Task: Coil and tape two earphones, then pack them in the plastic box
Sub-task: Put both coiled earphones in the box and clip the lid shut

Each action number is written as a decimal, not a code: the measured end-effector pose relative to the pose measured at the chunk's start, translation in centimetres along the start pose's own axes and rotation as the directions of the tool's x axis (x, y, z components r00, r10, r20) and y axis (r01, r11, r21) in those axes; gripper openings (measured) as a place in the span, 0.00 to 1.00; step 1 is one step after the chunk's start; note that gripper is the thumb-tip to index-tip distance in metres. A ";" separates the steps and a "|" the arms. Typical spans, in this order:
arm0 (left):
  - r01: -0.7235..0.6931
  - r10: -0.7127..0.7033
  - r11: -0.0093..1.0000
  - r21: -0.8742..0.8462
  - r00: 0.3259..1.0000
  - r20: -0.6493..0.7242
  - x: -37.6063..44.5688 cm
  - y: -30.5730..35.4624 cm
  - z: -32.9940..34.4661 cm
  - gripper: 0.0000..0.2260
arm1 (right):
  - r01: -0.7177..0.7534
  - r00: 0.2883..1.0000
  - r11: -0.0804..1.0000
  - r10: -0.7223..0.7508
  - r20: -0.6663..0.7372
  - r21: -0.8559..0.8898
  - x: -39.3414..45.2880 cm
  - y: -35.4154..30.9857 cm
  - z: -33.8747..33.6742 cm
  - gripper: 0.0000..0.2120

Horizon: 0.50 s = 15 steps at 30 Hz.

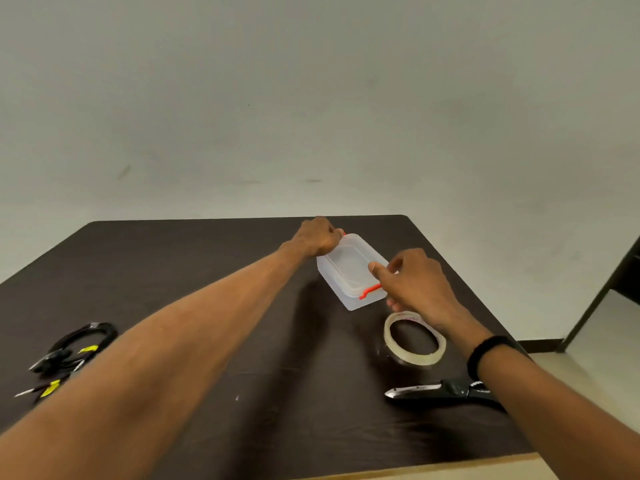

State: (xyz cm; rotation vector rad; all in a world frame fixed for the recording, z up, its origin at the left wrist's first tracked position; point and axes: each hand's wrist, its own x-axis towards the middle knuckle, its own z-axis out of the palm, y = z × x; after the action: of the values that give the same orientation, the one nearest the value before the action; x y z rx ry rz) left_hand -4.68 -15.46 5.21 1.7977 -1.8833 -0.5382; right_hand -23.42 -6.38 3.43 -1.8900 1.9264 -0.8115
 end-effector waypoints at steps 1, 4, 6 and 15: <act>0.013 -0.013 1.000 -0.019 0.999 -0.037 -0.5 -0.7 -0.8 0.19 | -0.008 1.000 0.999 0.008 0.009 0.037 0.0 -0.2 0.0 0.17; 0.033 -0.039 0.997 -0.064 0.994 -0.098 -3.0 -3.1 -3.7 0.18 | 0.018 1.000 0.990 -0.017 -0.012 0.139 0.3 -0.9 0.6 0.18; 0.057 -0.066 0.995 -0.078 0.992 -0.107 -5.6 -5.1 -6.0 0.18 | 0.034 0.999 0.965 -0.035 -0.001 0.260 0.2 -1.9 1.3 0.17; 0.170 -0.224 0.967 -0.189 0.921 -0.319 -18.1 -12.3 -9.9 0.14 | -0.003 0.992 0.858 -0.062 0.110 0.514 -2.7 -7.8 5.0 0.12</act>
State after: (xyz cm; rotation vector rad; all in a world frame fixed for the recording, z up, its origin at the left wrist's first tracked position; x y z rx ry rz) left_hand 11.51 2.24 4.77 1.8493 -1.3999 -0.4033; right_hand -13.99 -4.24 3.71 -1.5962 1.4204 -1.0648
